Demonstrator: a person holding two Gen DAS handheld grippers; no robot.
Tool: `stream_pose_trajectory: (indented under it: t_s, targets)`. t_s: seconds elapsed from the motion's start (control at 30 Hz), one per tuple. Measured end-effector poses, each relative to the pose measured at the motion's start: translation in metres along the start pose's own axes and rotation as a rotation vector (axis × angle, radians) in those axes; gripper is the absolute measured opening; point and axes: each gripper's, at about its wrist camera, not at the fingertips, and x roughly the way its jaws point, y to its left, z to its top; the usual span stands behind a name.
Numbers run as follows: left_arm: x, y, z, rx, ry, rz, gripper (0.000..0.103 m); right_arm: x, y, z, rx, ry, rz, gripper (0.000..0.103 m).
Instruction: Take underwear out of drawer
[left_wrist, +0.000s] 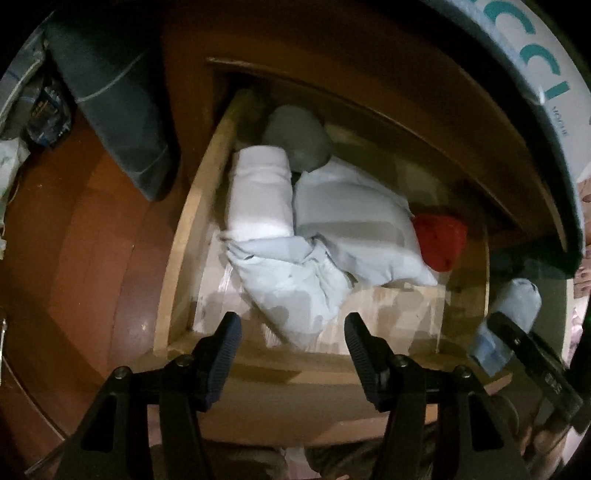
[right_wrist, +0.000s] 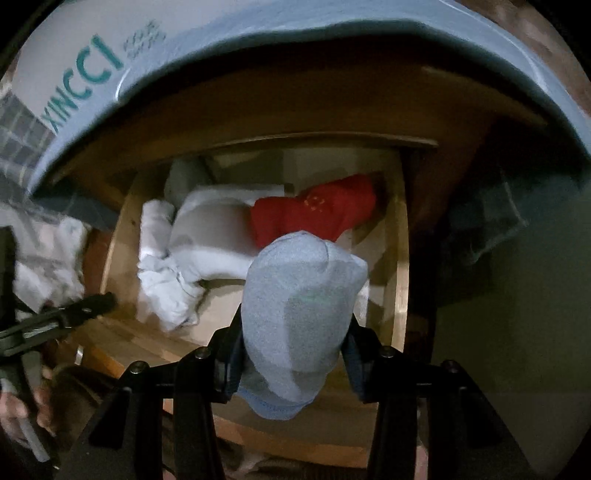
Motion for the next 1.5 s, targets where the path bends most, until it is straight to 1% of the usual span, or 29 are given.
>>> stream_pose_trajectory:
  t_s: [0.07,0.13,0.27,0.37,0.43,0.53,0.7,0.87,1.03,1.1,1.2,1.3,1.37,1.4,1.43,1.5]
  targets:
    - [0.005,-0.005,0.004,0.004,0.019,-0.002,0.06,-0.005,-0.005,-0.002,0.038,-0.02,0.021,0.042]
    - [0.014,-0.009,0.009,-0.002,0.048,0.018,0.06,-0.006,-0.009,-0.006,0.07,-0.033,0.034,0.042]
    - [0.027,-0.011,0.015,-0.036,0.079,0.007,0.06,-0.013,-0.015,-0.012,0.113,-0.047,0.053,0.042]
    - [0.039,-0.011,0.02,-0.069,0.121,0.002,0.06,-0.01,-0.017,-0.013,0.129,-0.041,0.064,0.042]
    - [0.047,-0.009,0.021,-0.101,0.155,-0.018,0.06,-0.007,-0.017,-0.013,0.129,-0.031,0.068,0.043]
    - [0.057,-0.005,0.024,-0.146,0.191,-0.017,0.06,-0.009,-0.015,-0.014,0.121,-0.031,0.072,0.043]
    - [0.073,-0.003,0.031,-0.169,0.241,-0.001,0.06,-0.007,-0.015,-0.015,0.127,-0.033,0.072,0.043]
    - [0.084,-0.004,0.037,-0.177,0.276,0.03,0.06,-0.005,-0.016,-0.015,0.126,-0.025,0.079,0.043]
    - [0.092,-0.004,0.042,-0.211,0.297,0.044,0.068,-0.004,-0.016,-0.015,0.125,-0.02,0.075,0.043]
    - [0.096,-0.006,0.043,-0.211,0.302,0.058,0.073,-0.004,-0.015,-0.015,0.126,-0.017,0.078,0.043]
    - [0.098,-0.009,0.044,-0.201,0.313,0.078,0.075,-0.004,-0.015,-0.015,0.126,-0.017,0.077,0.043]
    - [0.103,-0.01,0.044,-0.195,0.341,0.102,0.076,-0.004,-0.015,-0.015,0.127,-0.016,0.078,0.043]
    - [0.103,-0.01,0.045,-0.189,0.344,0.105,0.076,-0.003,-0.015,-0.015,0.128,-0.014,0.078,0.043]
    - [0.104,-0.01,0.045,-0.183,0.343,0.106,0.075,-0.003,-0.015,-0.015,0.128,-0.014,0.079,0.043]
    - [0.103,-0.011,0.044,-0.172,0.34,0.113,0.071,-0.003,-0.015,-0.016,0.13,-0.011,0.082,0.043]
    - [0.1,-0.01,0.044,-0.138,0.334,0.125,0.068,-0.003,-0.015,-0.016,0.132,-0.012,0.081,0.043]
